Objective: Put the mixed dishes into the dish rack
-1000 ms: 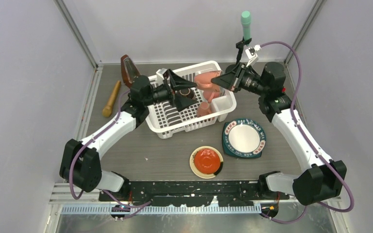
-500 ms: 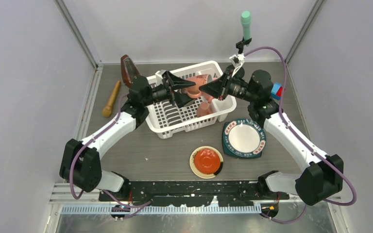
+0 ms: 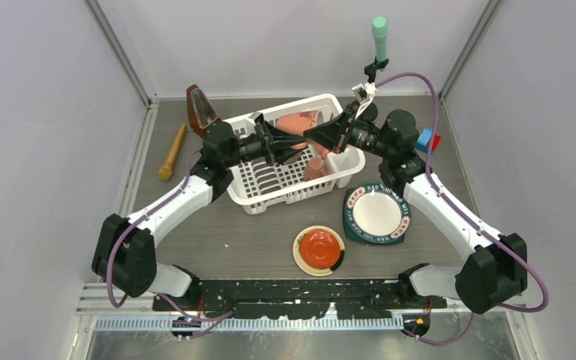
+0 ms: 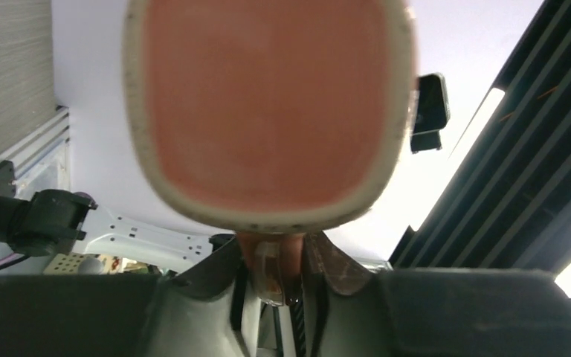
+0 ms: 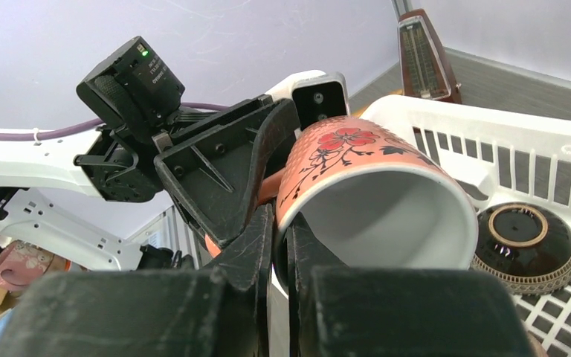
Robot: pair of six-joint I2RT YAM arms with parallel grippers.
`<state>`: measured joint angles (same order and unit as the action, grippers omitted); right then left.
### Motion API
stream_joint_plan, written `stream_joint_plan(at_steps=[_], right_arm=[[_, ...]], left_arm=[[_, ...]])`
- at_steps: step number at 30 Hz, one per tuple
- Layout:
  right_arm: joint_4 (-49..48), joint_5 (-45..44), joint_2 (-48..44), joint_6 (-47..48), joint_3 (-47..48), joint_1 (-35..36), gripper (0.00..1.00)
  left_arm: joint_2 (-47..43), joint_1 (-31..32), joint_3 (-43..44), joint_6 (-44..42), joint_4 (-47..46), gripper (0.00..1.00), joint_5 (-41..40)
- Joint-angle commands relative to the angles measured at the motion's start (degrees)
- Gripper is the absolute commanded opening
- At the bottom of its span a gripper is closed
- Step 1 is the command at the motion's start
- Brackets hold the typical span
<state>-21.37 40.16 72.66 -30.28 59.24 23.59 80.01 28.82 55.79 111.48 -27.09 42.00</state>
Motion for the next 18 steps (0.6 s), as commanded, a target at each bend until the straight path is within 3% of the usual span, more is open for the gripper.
stream_joint_plan(at_steps=[1, 3, 6, 9, 10, 13, 14, 17, 18], right_arm=[[-8.81, 1.05, -1.74, -0.13, 1.38, 0.65, 0.0], [-8.64, 1.71, -2.23, 0.1, 1.04, 0.66, 0.0], [-6.05, 1.06, -3.91, 2.35, 0.77, 0.66, 0.03], [-0.47, -4.58, -5.95, 5.22, 0.35, 0.66, 0.25], [0.73, -6.42, -6.94, 6.59, 0.21, 0.66, 0.28], [6.47, -17.78, -8.74, 8.62, -0.35, 0.6, 0.45], [8.13, -22.28, -9.57, 9.13, -0.48, 0.54, 0.53], [9.01, -27.75, -11.79, 9.54, -2.14, 0.14, 0.64], [9.03, -29.41, -12.17, 9.63, -2.78, 0.01, 0.73]], left_arm=[[0.81, 0.45, -0.22, 0.91, -5.17, 0.17, -0.25], [1.43, 0.45, -0.2, 1.46, -7.58, 0.01, -0.56], [1.46, 0.38, 0.49, -0.51, -7.67, 0.0, -0.98], [0.01, -0.12, 2.67, -7.08, -0.56, 0.0, -1.32], [-0.55, -0.3, 3.8, -11.78, 2.82, 0.0, -1.73], [-2.03, -0.97, 8.74, -23.9, 17.46, 0.0, -3.74], [-2.43, -1.16, 10.39, -28.16, 22.37, 0.0, -5.0], [-3.5, -1.31, 13.34, -38.9, 33.1, 0.0, -10.67], [-3.5, -1.31, 14.12, -42.12, 35.72, 0.0, -12.7]])
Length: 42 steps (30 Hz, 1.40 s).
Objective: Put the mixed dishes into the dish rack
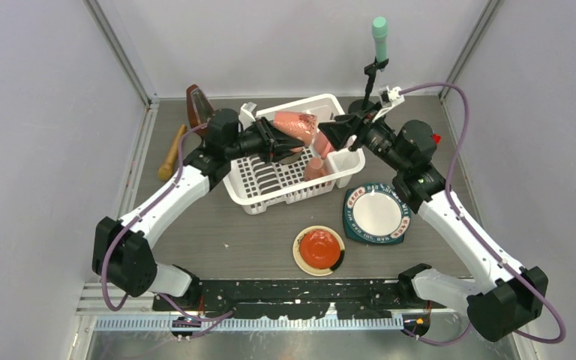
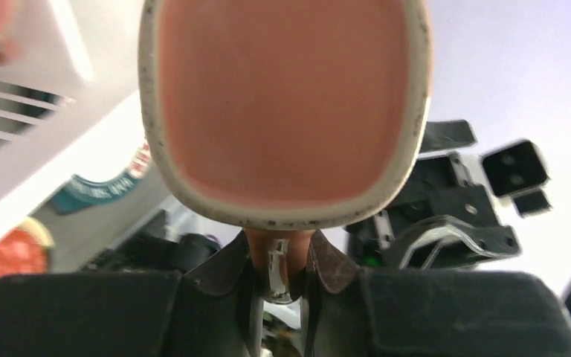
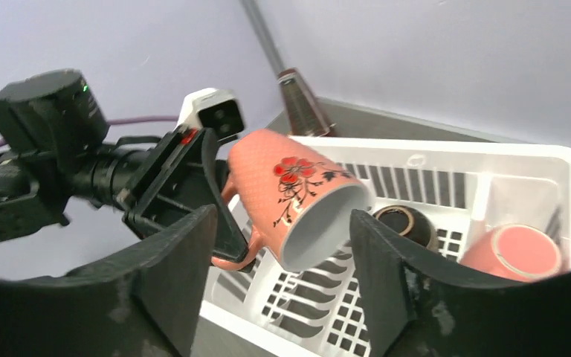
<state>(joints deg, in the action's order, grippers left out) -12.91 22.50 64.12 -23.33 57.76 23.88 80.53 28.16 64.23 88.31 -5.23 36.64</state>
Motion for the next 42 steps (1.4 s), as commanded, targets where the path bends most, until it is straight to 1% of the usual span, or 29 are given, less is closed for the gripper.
stream_joint_plan(at_steps=[1, 2, 4, 6, 8, 9, 10, 14, 17, 20, 23, 27, 31, 36, 42], right_arm=[[0.76, -12.64, -4.19, 2.79, -1.49, -0.35, 0.77], [1.39, -14.21, -4.4, 2.91, -1.59, -0.44, 0.83], [2.6, -15.79, -4.85, 3.5, -1.48, -0.57, 0.86], [3.81, -16.53, -5.14, 3.98, -1.3, -0.66, 0.87], [4.96, -16.9, -5.22, 4.43, -1.02, -0.75, 0.87], [5.33, -17.11, -5.12, 4.48, -0.91, -0.8, 0.87], [6.22, -17.73, -5.09, 4.41, -0.61, -0.93, 0.87], [8.13, -18.3, -4.7, 3.01, -0.12, -1.94, 0.87], [8.49, -17.02, -4.5, 0.46, -0.19, -3.41, 0.86], [6.98, -13.4, -5.15, -4.22, -1.72, -8.2, 0.86], [3.76, -7.43, -5.47, -8.16, -3.91, -14.13, 0.86], [3.64, -4.52, -5.09, -9.99, -4.44, -17.27, 0.85], [3.38, -3.91, -5.05, -10.33, -4.74, -17.45, 0.85], [3.52, -3.09, -5.1, -10.87, -4.76, -17.46, 0.85], [4.03, -1.94, -5.16, -11.26, -4.89, -17.53, 0.85]], left_arm=[[-3.82, -0.65, 6.57, -22.01, 16.16, 0.0, -9.37], [-3.54, -0.53, 7.25, -26.67, 18.71, 0.0, -11.67], [-2.96, 0.07, 8.78, -33.78, 23.07, 0.0, -16.58], [-2.25, 1.77, 10.72, -42.5, 27.78, 0.0, -23.21], [-0.88, 4.94, 13.21, -50.72, 33.03, 0.0, -32.06], [-0.25, 6.48, 13.96, -53.85, 34.75, 0.0, -37.08], [0.42, 7.84, 14.29, -56.84, 35.27, 0.0, -40.22], [2.1, 11.87, 11.87, -63.83, 31.83, 0.0, -45.44], [3.58, 14.07, 9.28, -67.91, 29.17, 0.0, -52.3], [6.08, 14.46, 8.68, -69.76, 29.1, 0.0, -56.98], [8.14, 14.46, 7.67, -71.27, 26.66, 0.0, -58.84], [10.96, 14.46, 6.82, -72.06, 22.28, 0.0, -60.05], [15.24, 14.46, 9.29, -72.34, 23.08, 0.0, -59.49], [20.73, 14.46, 10.89, -73.51, 22.7, 0.0, -54.6], [25.66, 14.46, 13.56, -75.53, 24.03, 0.0, -54.28]])
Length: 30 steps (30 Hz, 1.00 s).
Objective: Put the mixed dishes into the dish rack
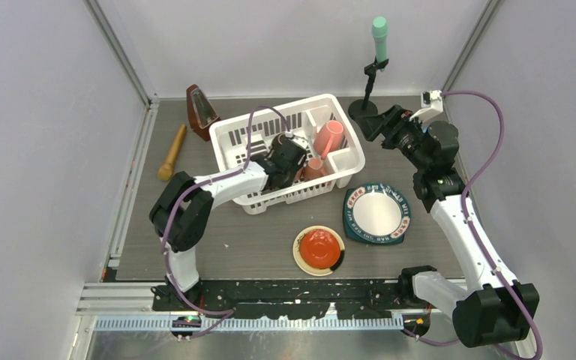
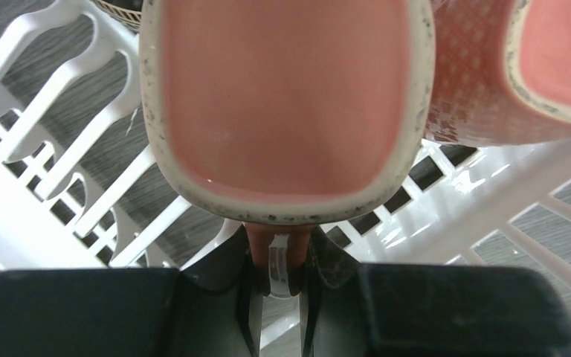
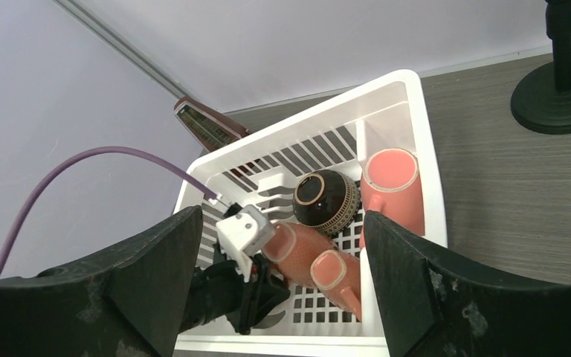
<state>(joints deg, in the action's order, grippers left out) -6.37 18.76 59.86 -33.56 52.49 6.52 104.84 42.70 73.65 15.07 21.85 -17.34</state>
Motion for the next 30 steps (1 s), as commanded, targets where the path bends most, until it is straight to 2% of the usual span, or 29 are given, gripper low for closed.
stream_joint_plan(at_steps=[1, 5, 6, 8, 11, 13, 14, 16, 17, 20, 30], right_arm=[[-2.37, 2.11, -0.78, -1.1, 0.45, -0.14, 0.85], [-0.36, 2.7, -0.31, -1.18, 1.18, -0.18, 0.85], [0.21, 2.69, -0.24, -1.21, 1.42, -0.15, 0.85], [2.05, 2.23, -0.06, -1.16, 2.18, -0.11, 0.85], [10.53, -1.54, 0.4, -0.26, 4.79, -0.19, 0.86], [15.8, -3.64, 0.81, 0.65, 6.99, -0.17, 0.86], [17.5, -4.26, 1.25, 0.88, 8.5, -0.18, 0.87], [23.53, -6.54, 2.02, 1.08, 10.85, -0.16, 0.88], [27.49, -7.29, 2.24, 1.19, 11.57, -0.12, 0.92], [35.66, -12.51, 2.74, 1.33, 14.18, -0.17, 0.95], [52.18, -24.16, -1.15, -3.43, 8.17, -0.15, 0.88]], left_arm=[[1.94, -0.07, 4.32, -2.73, -2.97, 0.0, -0.43], [3.95, -0.07, 4.61, -3.91, -4.17, 0.0, -1.54], [4.16, -0.07, 4.44, -4.33, -4.89, 0.03, -1.21], [4.46, -0.07, 4.77, -4.95, -5.06, 0.16, -0.48], [3.89, 0.01, 5.14, -4.47, -3.32, 0.38, -1.2], [2.44, 0.09, 3.99, -4.2, -3.3, 0.5, -2.08], [1.63, 0.15, 3.52, -4.03, -3.3, 0.6, -2.64], [-0.01, 0.27, 2.78, -4.07, -2.86, 0.69, -2.78], [-0.89, 0.36, 2.54, -4.04, -2.49, 0.71, -2.9], [-3.79, 0.46, 2.21, -3.54, -1.01, 0.73, -3.06], [-12.58, 1.67, 4.92, -1.61, 7.91, 0.73, -2.32]])
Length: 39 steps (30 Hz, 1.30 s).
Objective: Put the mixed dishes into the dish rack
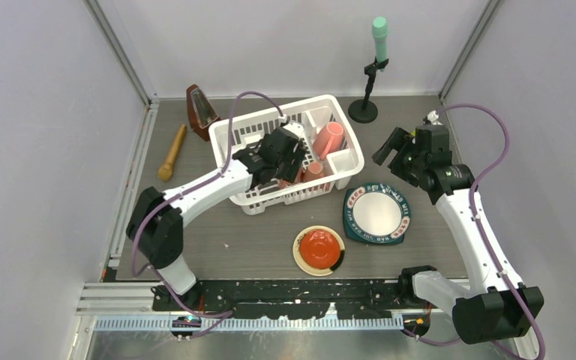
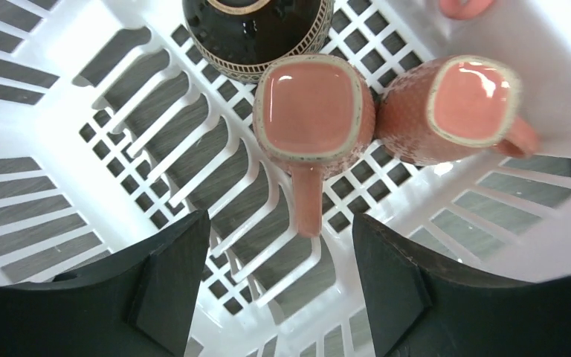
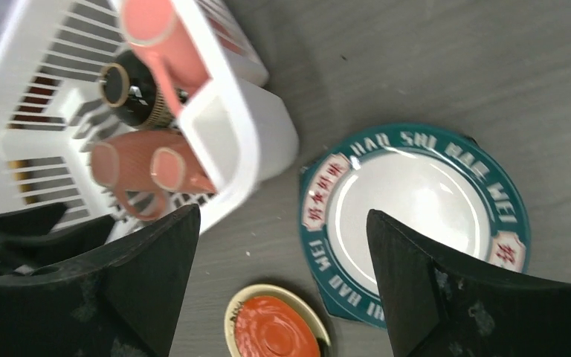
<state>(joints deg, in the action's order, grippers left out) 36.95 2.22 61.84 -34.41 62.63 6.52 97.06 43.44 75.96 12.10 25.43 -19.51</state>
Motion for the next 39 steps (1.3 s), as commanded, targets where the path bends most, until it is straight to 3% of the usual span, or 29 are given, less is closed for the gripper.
stream_joint_plan(at_steps=[1, 6, 12, 17, 23, 29, 39], right_arm=[[9.42, -8.21, -4.23, -3.35, -3.12, -0.22, 0.88], [15.65, -12.55, -6.4, -6.51, -6.15, -4.19, 0.82], [15.6, -0.44, -8.39, -5.69, -13.25, -18.28, 0.75], [12.77, 4.27, -8.38, -5.84, -18.43, -20.54, 0.65], [9.48, -1.56, -5.54, -6.44, -20.45, -20.85, 0.49], [7.75, -5.12, -2.22, -7.35, -21.52, -20.84, 0.57], [2.26, -5.57, 0.43, -10.91, -27.32, -20.77, 0.59]], left_arm=[[-5.82, 1.21, 2.63, 1.66, 4.96, 0.73, -0.13], [-10.78, 4.66, 2.87, 3.33, 6.64, 0.73, 2.62], [-12.67, 13.74, 1.65, 7.69, 3.61, 0.69, 7.27], [-9.16, 21.25, -0.27, 11.51, -0.29, 0.66, 7.44], [-5.23, 23.73, -2.42, 14.24, -4.96, 0.63, 9.28], [-4.91, 23.78, -3.96, 13.99, -5.31, 0.62, 9.37], [-4.16, 23.73, -4.29, 12.95, -4.64, 0.62, 8.87]])
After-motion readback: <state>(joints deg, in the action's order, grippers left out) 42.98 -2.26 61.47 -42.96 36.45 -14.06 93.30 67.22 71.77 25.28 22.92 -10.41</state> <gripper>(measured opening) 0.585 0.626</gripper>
